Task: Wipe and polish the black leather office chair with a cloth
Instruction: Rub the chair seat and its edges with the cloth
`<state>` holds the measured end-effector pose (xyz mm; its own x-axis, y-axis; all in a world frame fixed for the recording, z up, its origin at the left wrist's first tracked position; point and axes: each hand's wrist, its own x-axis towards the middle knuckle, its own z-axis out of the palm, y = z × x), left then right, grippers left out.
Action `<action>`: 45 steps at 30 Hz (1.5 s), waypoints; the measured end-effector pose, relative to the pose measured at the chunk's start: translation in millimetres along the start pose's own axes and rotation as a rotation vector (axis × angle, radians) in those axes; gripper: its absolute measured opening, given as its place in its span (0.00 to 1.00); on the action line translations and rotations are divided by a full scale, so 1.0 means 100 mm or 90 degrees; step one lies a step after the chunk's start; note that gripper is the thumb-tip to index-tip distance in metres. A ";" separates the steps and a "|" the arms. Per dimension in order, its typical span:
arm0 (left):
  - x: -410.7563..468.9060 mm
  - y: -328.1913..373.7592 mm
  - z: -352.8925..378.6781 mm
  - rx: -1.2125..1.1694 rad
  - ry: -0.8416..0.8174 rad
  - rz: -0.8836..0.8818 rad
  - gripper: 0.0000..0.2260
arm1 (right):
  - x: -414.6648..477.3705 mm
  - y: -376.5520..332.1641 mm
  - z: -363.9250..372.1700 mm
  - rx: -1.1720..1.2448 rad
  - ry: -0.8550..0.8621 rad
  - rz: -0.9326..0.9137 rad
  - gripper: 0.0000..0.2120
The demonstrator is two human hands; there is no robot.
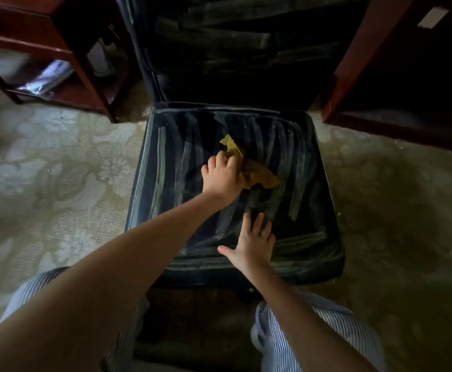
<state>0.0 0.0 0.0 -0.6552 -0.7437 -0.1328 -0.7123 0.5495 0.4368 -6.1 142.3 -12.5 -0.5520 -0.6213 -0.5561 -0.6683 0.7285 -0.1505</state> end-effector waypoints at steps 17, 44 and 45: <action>0.35 0.02 0.27 0.101 -0.025 0.037 0.13 | 0.24 0.33 0.11 -0.046 0.038 -0.027 0.48; -1.43 -1.89 -0.47 -1.117 -0.003 -0.479 0.37 | 0.16 -0.53 0.18 -0.124 -0.014 -0.218 0.42; -1.43 -1.91 -0.45 -1.080 0.019 -0.471 0.32 | 0.15 -0.52 0.19 -0.134 -0.018 -0.217 0.42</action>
<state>241.0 -15.4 -24.7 -0.3481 -0.6417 -0.6834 0.1818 -0.7614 0.6223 29.8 100.7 -28.7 -0.2698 -0.8067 -0.5257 -0.9000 0.4054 -0.1601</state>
